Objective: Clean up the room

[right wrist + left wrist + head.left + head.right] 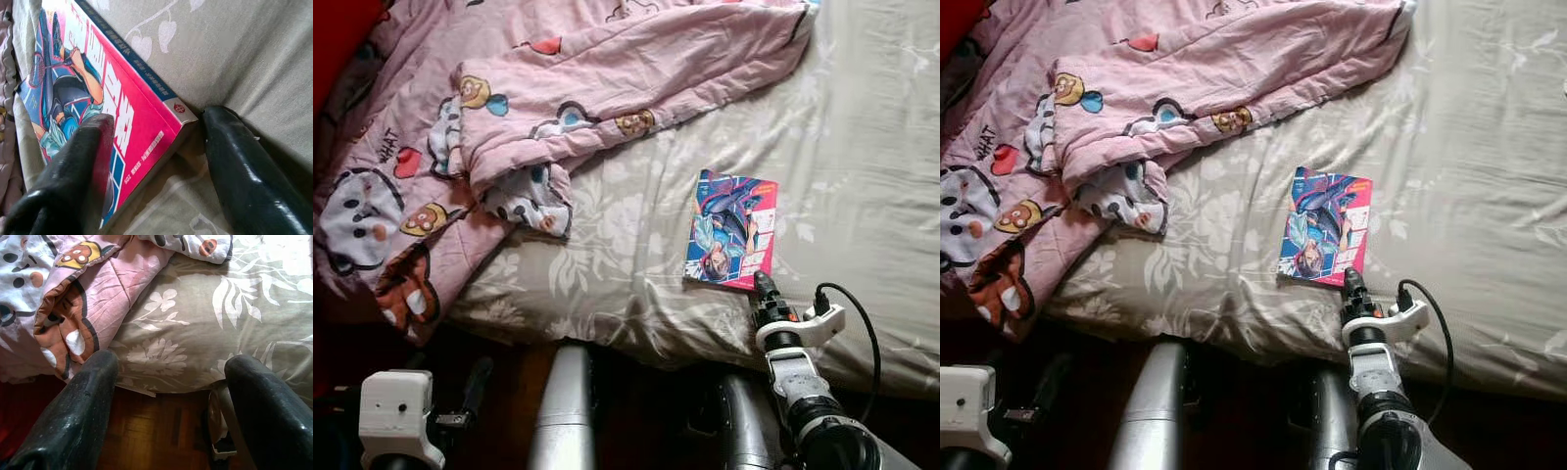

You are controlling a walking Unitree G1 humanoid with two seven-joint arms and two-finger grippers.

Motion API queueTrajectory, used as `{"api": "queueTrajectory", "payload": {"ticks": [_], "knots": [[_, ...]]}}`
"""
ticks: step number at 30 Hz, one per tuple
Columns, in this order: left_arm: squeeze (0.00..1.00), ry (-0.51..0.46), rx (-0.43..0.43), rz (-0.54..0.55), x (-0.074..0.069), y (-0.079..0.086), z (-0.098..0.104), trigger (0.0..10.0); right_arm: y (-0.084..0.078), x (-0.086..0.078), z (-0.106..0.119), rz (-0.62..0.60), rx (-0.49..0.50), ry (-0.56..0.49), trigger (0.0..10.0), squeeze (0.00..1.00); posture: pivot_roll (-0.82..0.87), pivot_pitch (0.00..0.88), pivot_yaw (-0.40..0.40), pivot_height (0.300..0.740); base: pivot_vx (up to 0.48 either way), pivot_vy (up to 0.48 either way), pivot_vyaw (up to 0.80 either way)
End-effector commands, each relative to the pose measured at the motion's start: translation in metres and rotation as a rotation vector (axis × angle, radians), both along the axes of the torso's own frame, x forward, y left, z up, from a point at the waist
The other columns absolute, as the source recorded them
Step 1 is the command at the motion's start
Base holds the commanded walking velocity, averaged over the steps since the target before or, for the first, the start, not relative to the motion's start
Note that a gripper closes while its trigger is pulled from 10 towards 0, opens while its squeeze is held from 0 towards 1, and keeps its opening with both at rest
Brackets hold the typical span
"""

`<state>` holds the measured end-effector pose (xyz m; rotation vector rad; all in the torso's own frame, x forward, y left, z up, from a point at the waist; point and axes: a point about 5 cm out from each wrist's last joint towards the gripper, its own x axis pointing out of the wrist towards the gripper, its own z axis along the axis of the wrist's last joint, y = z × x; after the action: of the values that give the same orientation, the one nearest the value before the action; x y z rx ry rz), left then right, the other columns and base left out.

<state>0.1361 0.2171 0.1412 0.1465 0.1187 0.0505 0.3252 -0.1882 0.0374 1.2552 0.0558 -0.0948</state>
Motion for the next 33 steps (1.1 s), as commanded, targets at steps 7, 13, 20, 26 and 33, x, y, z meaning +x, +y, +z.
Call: {"api": "queueTrajectory", "payload": {"ticks": [7, 13, 20, 26, 33], "knots": [[0.0, 0.062, 0.005, 0.034, -0.013, 0.004, -0.005, 10.0, 0.009, -0.007, -0.011, 0.011, 0.067, 0.05, 0.0, 0.0, 0.42, 0.671, 0.131, 0.632, 0.0, 0.0, 0.0], [0.0, 0.068, 0.003, 0.033, -0.015, 0.004, -0.006, 10.0, 0.008, -0.009, -0.013, 0.006, 0.076, 0.053, 0.0, 0.0, 0.42, 0.672, 0.133, 0.632, 0.0, 0.0, 0.0], [0.0, 0.074, -0.003, 0.033, -0.014, 0.004, -0.009, 10.0, 0.008, -0.009, -0.013, 0.01, 0.078, 0.054, 0.0, 0.0, 0.41, 0.667, 0.126, 0.632, 0.0, 0.0, 0.0], [0.0, 0.072, -0.005, 0.035, -0.013, 0.003, -0.011, 10.0, 0.008, -0.009, -0.013, 0.015, 0.072, 0.055, 0.0, 0.0, 0.41, 0.664, 0.121, 0.632, 0.0, 0.0, 0.0], [0.0, 0.067, -0.015, 0.045, -0.005, 0.005, -0.019, 10.0, 0.013, -0.009, -0.012, 0.052, 0.052, 0.018, 0.0, 0.0, 0.37, 0.644, 0.098, 0.632, 0.0, 0.0, 0.0]]}}
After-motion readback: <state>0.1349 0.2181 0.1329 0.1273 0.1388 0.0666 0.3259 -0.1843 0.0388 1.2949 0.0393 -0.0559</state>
